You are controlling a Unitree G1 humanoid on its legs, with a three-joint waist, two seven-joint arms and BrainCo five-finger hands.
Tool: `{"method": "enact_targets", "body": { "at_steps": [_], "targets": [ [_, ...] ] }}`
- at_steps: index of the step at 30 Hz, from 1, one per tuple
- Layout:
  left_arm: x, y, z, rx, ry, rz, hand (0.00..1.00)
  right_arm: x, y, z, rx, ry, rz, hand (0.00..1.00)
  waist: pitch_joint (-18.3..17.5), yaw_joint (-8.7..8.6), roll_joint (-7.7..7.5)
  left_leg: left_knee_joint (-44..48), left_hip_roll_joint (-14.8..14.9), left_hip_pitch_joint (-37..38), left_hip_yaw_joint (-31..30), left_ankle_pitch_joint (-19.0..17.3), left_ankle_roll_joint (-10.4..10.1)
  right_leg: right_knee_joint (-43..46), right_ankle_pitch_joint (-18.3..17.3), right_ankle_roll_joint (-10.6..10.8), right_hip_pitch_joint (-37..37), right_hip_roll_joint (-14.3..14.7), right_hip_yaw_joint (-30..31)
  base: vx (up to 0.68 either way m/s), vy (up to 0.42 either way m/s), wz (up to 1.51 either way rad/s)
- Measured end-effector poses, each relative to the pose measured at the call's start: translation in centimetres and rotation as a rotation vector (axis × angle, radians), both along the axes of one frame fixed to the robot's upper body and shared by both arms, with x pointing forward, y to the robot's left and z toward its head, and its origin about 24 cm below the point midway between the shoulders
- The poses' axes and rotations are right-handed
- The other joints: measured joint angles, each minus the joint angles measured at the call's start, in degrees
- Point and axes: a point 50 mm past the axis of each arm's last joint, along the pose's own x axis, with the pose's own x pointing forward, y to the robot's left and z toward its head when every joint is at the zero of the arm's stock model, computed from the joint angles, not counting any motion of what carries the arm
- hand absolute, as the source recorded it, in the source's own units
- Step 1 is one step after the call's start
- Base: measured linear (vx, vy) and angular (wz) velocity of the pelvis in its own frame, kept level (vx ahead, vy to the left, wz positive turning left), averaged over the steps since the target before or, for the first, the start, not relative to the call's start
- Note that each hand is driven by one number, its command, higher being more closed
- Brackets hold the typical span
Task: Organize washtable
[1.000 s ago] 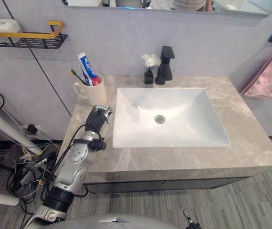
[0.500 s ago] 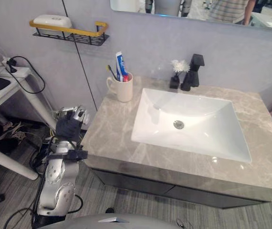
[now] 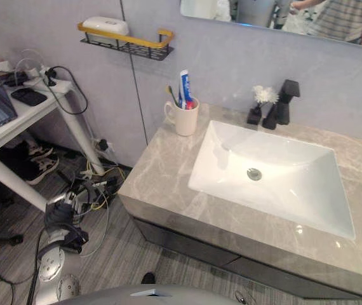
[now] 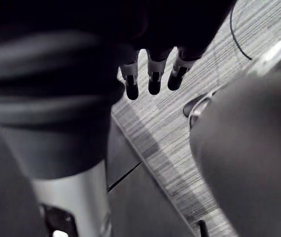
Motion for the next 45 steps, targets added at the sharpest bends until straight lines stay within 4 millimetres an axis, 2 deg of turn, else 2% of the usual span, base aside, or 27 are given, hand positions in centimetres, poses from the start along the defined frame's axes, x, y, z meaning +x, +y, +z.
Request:
{"method": "enact_targets", "body": {
  "at_steps": [5, 7, 10, 12, 15, 19, 23, 24, 34, 45],
  "targets": [
    [-3.7, 0.6, -6.1, -0.105, 0.296, 0.114, 1.00, 1.5, 0.1, 0.2, -0.012, -0.053, 0.034, 0.00, 0.1, 0.17, 0.03, 0.0, -0.2, 0.5, 0.4, -0.1, 0.1, -0.1, 0.0, 0.1, 0.5, -0.4, -0.1, 0.01, 0.006, -0.04],
    [-7.0, 0.1, -9.8, -0.204, 0.499, 0.174, 1.00, 1.9, 0.1, 0.3, -0.017, -0.059, 0.031, 0.00, 0.1, -0.03, 0.11, 0.0, -0.2, 1.4, 1.7, -0.5, 0.4, -0.1, 0.0, 0.2, 0.5, -0.6, 1.0, 0.01, 0.010, -0.26],
    [-10.8, -1.6, -13.2, -0.330, 0.719, 0.214, 1.00, 2.2, 0.1, 0.2, -0.018, -0.053, 0.015, 0.00, 0.8, -0.55, 0.14, 0.0, -0.3, 2.2, 2.9, -0.7, 0.5, -0.1, 0.2, 0.3, 0.6, -0.9, 2.6, 0.02, 0.017, -0.22],
    [-12.3, -2.6, -14.2, -0.388, 0.804, 0.203, 1.00, 2.1, 0.2, 0.2, -0.011, -0.043, 0.004, 0.00, 1.0, -0.89, 0.11, 0.0, -0.3, 2.4, 3.4, -0.8, 0.6, -0.1, 0.2, 0.4, 0.6, -1.0, 3.0, 0.01, 0.013, -0.16],
    [-12.8, -2.7, -14.5, -0.411, 0.829, 0.190, 1.00, 2.1, 0.0, 0.1, -0.012, -0.037, -0.006, 0.00, 1.7, -0.92, 0.55, 0.0, -0.3, 3.1, 4.2, -1.0, 0.6, 0.0, 0.2, 0.4, 0.7, -1.1, 4.0, 0.00, 0.011, -0.15],
    [-12.7, -2.8, -14.7, -0.413, 0.865, 0.120, 1.00, 2.4, 0.0, 0.1, -0.004, -0.028, 0.008, 0.00, 2.0, -1.95, 1.01, 0.0, -0.3, 3.6, 4.7, -1.3, 0.6, 0.0, 0.2, 0.4, 1.0, -1.1, 4.3, 0.01, 0.000, -0.08],
    [-12.3, -2.8, -14.9, -0.402, 0.889, 0.066, 1.00, 2.6, -0.1, 0.1, -0.005, -0.032, 0.010, 0.00, 2.2, -1.95, 1.15, 0.0, -0.2, 4.3, 5.7, -1.7, 0.6, -0.1, 0.2, 0.4, 1.0, -1.1, 5.7, 0.02, -0.004, -0.12],
    [-12.2, -2.9, -14.9, -0.400, 0.890, 0.054, 0.00, 2.7, -0.1, 0.1, -0.005, -0.034, 0.011, 0.00, 2.3, -1.98, 1.17, 0.0, -0.2, 4.3, 5.8, -1.8, 0.6, -0.1, 0.2, 0.4, 1.0, -1.2, 5.7, 0.01, -0.002, -0.10],
    [-10.9, -2.8, -15.0, -0.358, 0.913, -0.107, 0.00, 3.0, 0.0, 0.1, 0.005, -0.053, 0.039, 0.00, 3.5, -2.18, 0.81, 0.0, -0.2, 5.3, 7.4, -2.5, 0.5, -1.0, 0.5, 0.8, 1.4, -1.2, 7.3, 0.02, -0.005, -0.09],
    [-10.9, -2.6, -15.0, -0.308, 0.954, -0.195, 0.00, 3.5, 0.0, 0.1, 0.007, -0.049, 0.121, 0.00, 3.5, -3.10, 0.90, 0.0, -0.1, 6.4, 8.9, -2.7, 0.6, -1.0, 0.8, 1.0, 1.7, -1.3, 8.8, 0.00, 0.005, -0.07]
  ]
}}
